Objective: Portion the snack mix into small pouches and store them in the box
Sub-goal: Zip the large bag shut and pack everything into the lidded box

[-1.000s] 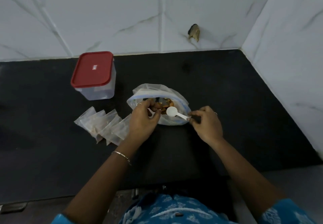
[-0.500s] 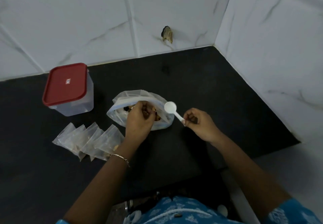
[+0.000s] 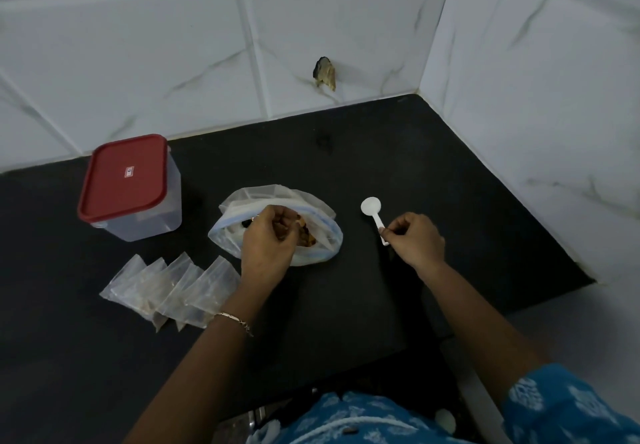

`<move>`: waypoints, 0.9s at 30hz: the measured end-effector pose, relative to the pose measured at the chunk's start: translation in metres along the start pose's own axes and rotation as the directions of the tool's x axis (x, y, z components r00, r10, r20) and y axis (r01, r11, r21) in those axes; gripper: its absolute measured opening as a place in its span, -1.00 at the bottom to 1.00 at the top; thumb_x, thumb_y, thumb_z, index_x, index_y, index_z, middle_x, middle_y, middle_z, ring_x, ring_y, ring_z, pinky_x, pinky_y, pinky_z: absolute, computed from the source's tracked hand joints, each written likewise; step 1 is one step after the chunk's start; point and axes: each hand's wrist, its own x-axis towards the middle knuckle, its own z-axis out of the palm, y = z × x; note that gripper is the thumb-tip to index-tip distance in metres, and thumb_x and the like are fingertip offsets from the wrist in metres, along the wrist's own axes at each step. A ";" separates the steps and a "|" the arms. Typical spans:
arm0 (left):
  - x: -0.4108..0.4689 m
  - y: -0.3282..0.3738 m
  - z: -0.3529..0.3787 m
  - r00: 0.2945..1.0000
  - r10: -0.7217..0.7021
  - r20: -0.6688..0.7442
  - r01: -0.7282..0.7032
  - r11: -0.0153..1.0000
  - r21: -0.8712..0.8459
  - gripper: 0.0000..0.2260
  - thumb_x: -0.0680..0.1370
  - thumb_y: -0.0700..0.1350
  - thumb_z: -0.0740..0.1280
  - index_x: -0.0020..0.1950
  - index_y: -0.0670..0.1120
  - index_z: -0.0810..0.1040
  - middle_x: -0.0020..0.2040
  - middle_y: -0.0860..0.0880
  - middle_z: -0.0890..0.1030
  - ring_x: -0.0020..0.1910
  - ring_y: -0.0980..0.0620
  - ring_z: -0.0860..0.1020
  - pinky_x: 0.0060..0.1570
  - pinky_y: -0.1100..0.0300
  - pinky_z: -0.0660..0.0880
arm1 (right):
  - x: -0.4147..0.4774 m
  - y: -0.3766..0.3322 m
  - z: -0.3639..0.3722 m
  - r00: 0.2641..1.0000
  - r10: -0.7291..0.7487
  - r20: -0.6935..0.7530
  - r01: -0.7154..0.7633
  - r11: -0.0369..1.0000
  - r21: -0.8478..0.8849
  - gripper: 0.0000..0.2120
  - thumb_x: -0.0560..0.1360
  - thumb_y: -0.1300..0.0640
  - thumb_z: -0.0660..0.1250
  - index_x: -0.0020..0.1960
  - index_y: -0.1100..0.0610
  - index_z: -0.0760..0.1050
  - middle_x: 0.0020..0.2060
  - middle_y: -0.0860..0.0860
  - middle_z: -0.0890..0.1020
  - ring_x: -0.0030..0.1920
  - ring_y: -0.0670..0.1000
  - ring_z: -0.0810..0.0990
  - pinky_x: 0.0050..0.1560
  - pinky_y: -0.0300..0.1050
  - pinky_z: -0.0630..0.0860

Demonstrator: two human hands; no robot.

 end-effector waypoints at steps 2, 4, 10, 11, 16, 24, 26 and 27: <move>0.000 -0.001 -0.009 0.998 -0.016 -0.057 0.016 1.000 -0.016 -0.91 0.53 -0.11 0.39 -0.01 0.03 0.52 -0.14 0.16 0.58 -0.13 0.25 0.56 -0.12 0.35 0.49 | -0.003 -0.008 0.001 0.995 -0.091 -0.038 0.091 0.996 0.012 -0.86 0.41 -0.05 0.48 -0.19 -0.07 0.53 -0.08 -0.08 0.54 -0.08 -0.07 0.54 0.09 -0.01 0.43; -0.002 -0.004 -0.019 0.988 -0.045 -0.147 0.043 0.999 -0.019 -0.88 0.52 -0.15 0.40 -0.01 0.03 0.51 -0.15 0.17 0.55 -0.14 0.24 0.54 -0.11 0.31 0.52 | -0.009 -0.022 0.004 0.985 -0.170 0.011 0.166 0.973 0.158 -0.86 0.41 -0.01 0.49 -0.11 -0.03 0.56 -0.07 -0.06 0.55 -0.11 -0.10 0.54 0.02 -0.10 0.52; 0.008 -0.032 -0.050 0.956 -0.099 -0.275 0.218 0.868 0.446 -0.47 0.41 0.01 0.49 0.30 -0.06 0.38 0.27 -0.14 0.40 0.27 -0.17 0.36 0.23 -0.13 0.31 | -0.025 -0.057 0.028 0.907 -0.222 0.357 0.109 0.944 0.311 -0.66 0.33 -0.02 0.56 0.00 0.01 0.51 -0.09 -0.07 0.63 -0.08 -0.09 0.61 -0.06 -0.14 0.59; 0.012 -0.036 -0.055 0.963 -0.146 -0.229 0.245 0.829 0.502 -0.40 0.40 0.07 0.49 0.35 -0.07 0.34 0.31 -0.16 0.35 0.31 -0.20 0.32 0.25 -0.16 0.27 | -0.025 -0.059 0.033 0.909 -0.213 0.358 0.109 0.951 0.290 -0.69 0.34 0.00 0.55 -0.01 0.00 0.50 -0.08 -0.07 0.63 -0.08 -0.09 0.61 -0.05 -0.13 0.58; 0.031 -0.054 -0.072 0.946 -0.316 -0.066 0.280 0.702 0.654 -0.51 0.50 0.21 0.31 0.31 -0.05 0.43 0.29 -0.17 0.42 0.31 -0.21 0.35 0.26 -0.17 0.25 | -0.020 -0.070 0.039 0.931 -0.149 0.332 0.078 0.973 0.217 -0.83 0.46 0.03 0.43 -0.05 0.08 0.51 -0.12 0.01 0.62 -0.09 -0.01 0.60 -0.07 -0.02 0.57; 0.048 -0.041 -0.092 0.950 -0.307 -0.048 0.305 0.889 0.342 -0.73 0.59 0.08 0.25 0.11 -0.12 0.47 -0.04 -0.11 0.60 -0.08 -0.06 0.58 0.01 -0.04 0.54 | -0.009 -0.106 0.015 0.878 -0.091 0.470 -0.243 0.762 0.601 -0.83 0.56 0.15 0.31 0.11 0.20 0.49 0.06 0.17 0.62 0.05 0.12 0.64 0.02 0.06 0.63; 0.057 -0.033 -0.097 0.898 -0.440 -0.006 0.440 0.898 -0.029 -0.70 0.57 0.05 0.31 0.13 -0.16 0.47 0.03 -0.17 0.59 -0.07 -0.06 0.58 -0.12 0.04 0.56 | -0.003 -0.115 0.008 0.864 -0.092 0.495 -0.299 0.698 0.651 -0.77 0.55 0.15 0.33 0.17 0.20 0.50 0.08 0.17 0.63 0.06 0.13 0.64 -0.01 0.04 0.62; 0.059 -0.029 -0.100 0.861 -0.508 0.033 0.501 0.834 -0.233 -0.69 0.56 0.02 0.34 0.16 -0.17 0.47 0.06 -0.18 0.58 -0.04 -0.07 0.58 -0.17 0.08 0.55 | 0.000 -0.120 0.004 0.861 -0.100 0.498 -0.317 0.661 0.680 -0.74 0.53 0.15 0.34 0.19 0.21 0.50 0.08 0.17 0.64 0.06 0.13 0.64 -0.03 0.03 0.62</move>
